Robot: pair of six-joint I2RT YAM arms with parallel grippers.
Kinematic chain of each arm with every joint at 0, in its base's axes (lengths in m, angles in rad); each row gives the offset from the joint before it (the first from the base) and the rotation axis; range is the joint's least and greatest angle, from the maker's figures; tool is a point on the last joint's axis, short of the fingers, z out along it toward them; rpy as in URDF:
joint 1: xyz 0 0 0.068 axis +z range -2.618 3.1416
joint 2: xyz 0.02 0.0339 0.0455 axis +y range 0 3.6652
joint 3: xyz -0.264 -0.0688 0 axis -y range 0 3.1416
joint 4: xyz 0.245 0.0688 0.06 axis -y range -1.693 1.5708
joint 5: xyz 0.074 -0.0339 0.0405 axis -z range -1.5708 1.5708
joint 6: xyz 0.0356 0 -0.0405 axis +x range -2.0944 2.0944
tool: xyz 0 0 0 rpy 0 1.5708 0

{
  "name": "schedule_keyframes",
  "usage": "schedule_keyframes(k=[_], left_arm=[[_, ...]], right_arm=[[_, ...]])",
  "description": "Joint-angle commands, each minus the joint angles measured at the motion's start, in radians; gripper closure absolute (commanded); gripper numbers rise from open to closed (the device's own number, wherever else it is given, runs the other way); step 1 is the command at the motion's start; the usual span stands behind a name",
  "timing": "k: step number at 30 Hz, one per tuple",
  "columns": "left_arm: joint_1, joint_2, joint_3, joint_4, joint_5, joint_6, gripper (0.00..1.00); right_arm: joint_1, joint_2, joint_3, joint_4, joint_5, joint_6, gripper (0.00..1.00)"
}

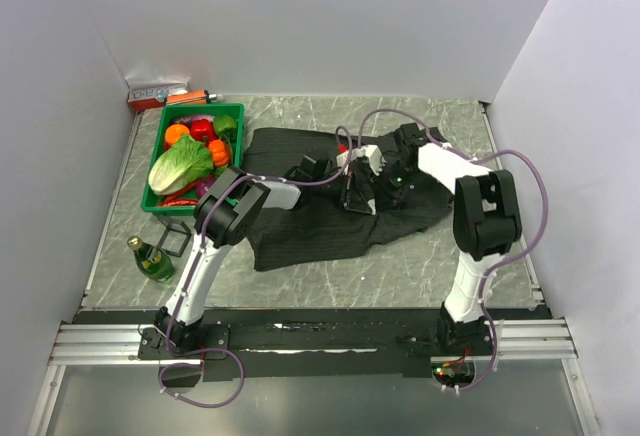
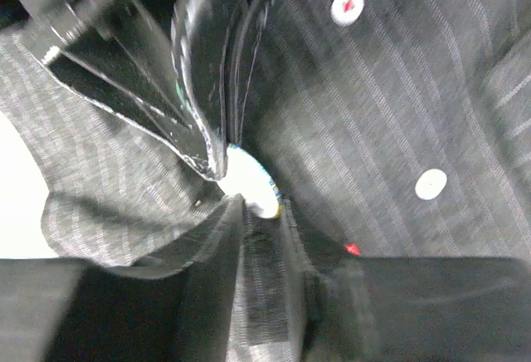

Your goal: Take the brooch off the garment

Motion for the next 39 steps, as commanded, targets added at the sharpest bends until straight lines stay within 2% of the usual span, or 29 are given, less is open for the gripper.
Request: schedule_keyframes(k=[1,5,11,15,21,24,25,27,28,29,35,39], left_arm=[[-0.005,-0.136,-0.028,0.159,-0.04,-0.077,0.99],[-0.003,-0.153,-0.035,0.193,-0.034,-0.106,0.99],[0.0,-0.163,-0.048,0.201,-0.043,-0.126,0.99],[0.001,-0.179,-0.054,0.155,-0.094,-0.07,0.99],[-0.003,-0.163,-0.031,0.119,-0.149,-0.027,0.99],[-0.011,-0.153,-0.005,0.093,-0.169,0.007,0.99],[-0.015,-0.149,0.001,0.089,-0.173,0.013,0.99],[-0.022,-0.146,0.018,0.072,-0.189,0.038,0.99],[-0.029,-0.143,0.021,0.067,-0.192,0.046,0.99],[-0.034,-0.141,0.029,0.067,-0.192,0.053,0.99],[-0.063,-0.138,0.029,0.062,-0.181,0.073,0.99],[-0.075,-0.153,0.006,0.044,-0.16,0.142,0.99]], right_arm=[[-0.019,-0.139,-0.05,-0.004,-0.012,0.051,0.61],[-0.018,-0.171,-0.109,0.004,-0.01,0.037,0.53],[-0.018,-0.15,-0.102,0.004,0.005,0.065,0.58],[-0.019,-0.167,-0.102,-0.015,0.039,0.086,0.59],[-0.019,-0.138,-0.076,-0.123,0.054,0.123,0.59],[-0.021,-0.138,-0.067,-0.147,0.031,0.137,0.65],[-0.021,-0.138,-0.062,-0.153,0.025,0.138,0.73],[-0.021,-0.13,-0.044,-0.167,-0.003,0.152,0.83],[-0.022,-0.127,-0.036,-0.179,-0.016,0.16,0.93],[-0.021,-0.122,-0.028,-0.185,-0.041,0.172,0.95],[0.001,-0.079,0.015,-0.187,-0.145,0.218,0.97],[0.001,-0.075,0.045,-0.2,-0.216,0.212,0.94]])
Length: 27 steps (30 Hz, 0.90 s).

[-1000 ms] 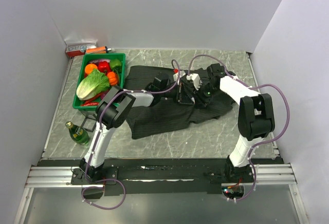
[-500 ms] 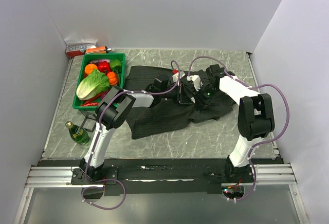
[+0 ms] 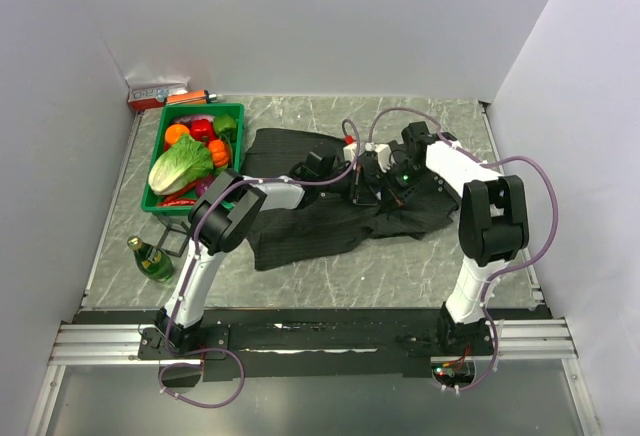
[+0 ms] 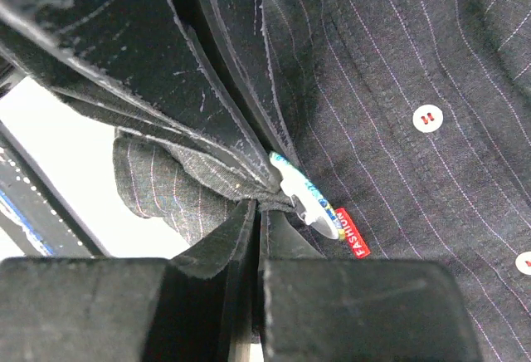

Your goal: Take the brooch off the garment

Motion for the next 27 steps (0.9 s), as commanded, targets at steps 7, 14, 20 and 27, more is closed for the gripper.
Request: schedule_keyframes(k=[7,14,20,27], left_arm=[[-0.021,-0.048,-0.056,0.141,0.06,0.082,0.99],[-0.021,-0.041,-0.056,0.206,0.153,0.084,0.99],[-0.021,-0.059,-0.039,0.111,0.211,0.192,0.99],[-0.021,-0.099,-0.062,0.046,0.217,0.234,0.99]], right_arm=[[0.021,-0.036,0.063,-0.157,-0.255,-0.086,0.64],[-0.115,-0.154,0.171,-0.223,-0.243,-0.192,0.44],[-0.12,-0.211,0.112,-0.122,-0.186,-0.297,0.46],[-0.068,-0.226,0.021,-0.054,-0.166,-0.46,0.47]])
